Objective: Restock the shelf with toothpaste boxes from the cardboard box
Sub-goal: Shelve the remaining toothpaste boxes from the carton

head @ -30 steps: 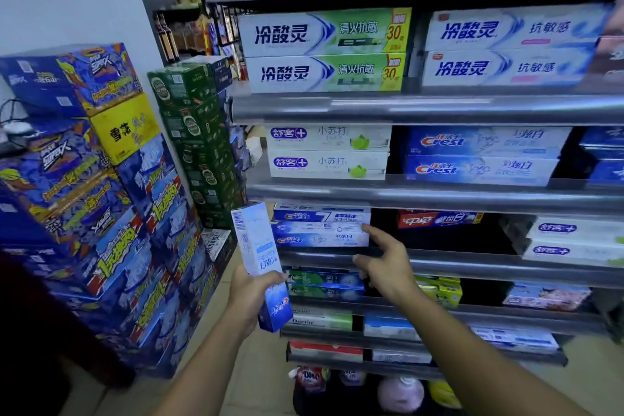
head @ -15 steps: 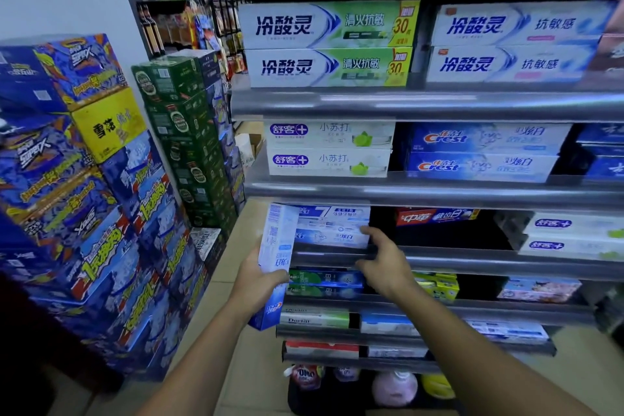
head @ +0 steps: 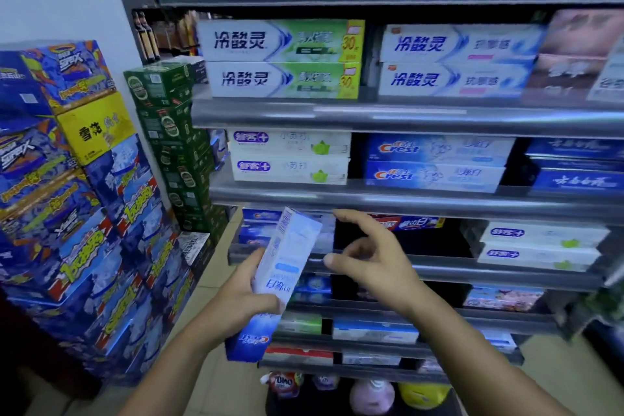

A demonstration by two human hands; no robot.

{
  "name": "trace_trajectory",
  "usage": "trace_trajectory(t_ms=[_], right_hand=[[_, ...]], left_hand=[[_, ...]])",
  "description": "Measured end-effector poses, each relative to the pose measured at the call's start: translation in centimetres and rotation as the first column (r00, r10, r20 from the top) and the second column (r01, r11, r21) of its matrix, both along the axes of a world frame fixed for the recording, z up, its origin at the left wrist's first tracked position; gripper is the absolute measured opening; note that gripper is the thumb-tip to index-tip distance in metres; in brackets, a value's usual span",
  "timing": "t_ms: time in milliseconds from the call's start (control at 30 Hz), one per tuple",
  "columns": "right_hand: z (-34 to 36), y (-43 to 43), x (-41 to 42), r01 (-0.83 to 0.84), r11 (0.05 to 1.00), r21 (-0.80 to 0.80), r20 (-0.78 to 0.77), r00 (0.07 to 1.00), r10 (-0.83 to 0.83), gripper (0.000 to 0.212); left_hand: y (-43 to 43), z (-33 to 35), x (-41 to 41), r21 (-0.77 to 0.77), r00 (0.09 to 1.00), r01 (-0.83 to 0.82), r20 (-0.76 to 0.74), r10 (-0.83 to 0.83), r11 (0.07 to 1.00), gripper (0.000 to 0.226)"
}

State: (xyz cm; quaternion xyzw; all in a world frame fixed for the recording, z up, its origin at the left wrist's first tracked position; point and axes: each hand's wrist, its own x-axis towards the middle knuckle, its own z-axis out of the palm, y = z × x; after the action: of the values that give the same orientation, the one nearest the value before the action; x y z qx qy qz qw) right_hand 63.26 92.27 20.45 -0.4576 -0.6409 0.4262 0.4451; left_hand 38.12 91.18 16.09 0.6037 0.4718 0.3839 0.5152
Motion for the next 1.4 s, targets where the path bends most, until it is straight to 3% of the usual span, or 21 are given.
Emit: trace_trajectory(t_ms=[67, 167, 300, 367, 467, 533, 667, 767, 900, 1100, 1400], right_hand=[[1.8, -0.5, 2.2, -0.07, 0.998, 0.005, -0.018, 0.997, 0.07, 0.067], [3.4, -1.1, 6.1, -0.112, 0.993, 0.023, -0.041, 0.993, 0.113, 0.053], [4.2, -1.9, 12.3, 0.003, 0.999, 0.041, -0.223, 0.975, 0.006, 0.047], [4.1, -2.1, 15.1, 0.082, 0.995, 0.048, -0.308, 0.949, -0.064, 0.052], [4.1, -2.4, 18.2, 0.192, 0.981, 0.032, -0.431, 0.888, -0.16, 0.058], [4.0, -2.4, 19.5, 0.24, 0.971, 0.013, -0.491, 0.847, -0.203, 0.059], [3.9, -1.7, 20.6, 0.32, 0.947, 0.013, -0.551, 0.793, -0.26, 0.054], [4.3, -0.8, 21.4, 0.386, 0.922, 0.017, -0.475, 0.815, -0.332, 0.049], [5.0, 0.9, 22.3, 0.477, 0.873, 0.105, -0.251, 0.862, -0.441, 0.048], [4.9, 3.4, 22.3, 0.467, 0.865, 0.183, -0.117, 0.884, -0.453, 0.043], [5.2, 5.6, 22.3, 0.513, 0.83, 0.217, -0.112, 0.858, -0.501, 0.039]], left_hand=[[-0.2, 1.8, 2.5, 0.013, 0.991, 0.117, -0.07, -0.115, 0.993, 0.07], [0.0, 3.7, 6.2, -0.001, 0.959, 0.242, -0.151, -0.239, 0.97, 0.065], [0.4, 6.5, 9.7, 0.075, 0.927, 0.313, -0.242, -0.287, 0.947, 0.042], [0.5, 7.6, 10.7, 0.139, 0.956, 0.222, -0.226, -0.187, 0.965, 0.036], [1.2, 7.9, 12.3, 0.184, 0.998, -0.058, 0.026, 0.055, 0.981, 0.066], [1.9, 7.8, 14.1, 0.187, 0.962, -0.223, 0.2, 0.185, 0.957, 0.069], [3.4, 8.1, 17.6, 0.175, 0.858, -0.429, 0.386, 0.339, 0.887, 0.051], [4.8, 8.3, 19.0, 0.129, 0.802, -0.49, 0.455, 0.387, 0.862, 0.057], [6.5, 8.6, 19.7, 0.144, 0.792, -0.541, 0.42, 0.444, 0.829, 0.062], [8.1, 8.7, 20.4, 0.201, 0.807, -0.562, 0.346, 0.478, 0.803, 0.058], [9.7, 9.0, 19.8, 0.257, 0.802, -0.594, 0.268, 0.534, 0.762, 0.058]])
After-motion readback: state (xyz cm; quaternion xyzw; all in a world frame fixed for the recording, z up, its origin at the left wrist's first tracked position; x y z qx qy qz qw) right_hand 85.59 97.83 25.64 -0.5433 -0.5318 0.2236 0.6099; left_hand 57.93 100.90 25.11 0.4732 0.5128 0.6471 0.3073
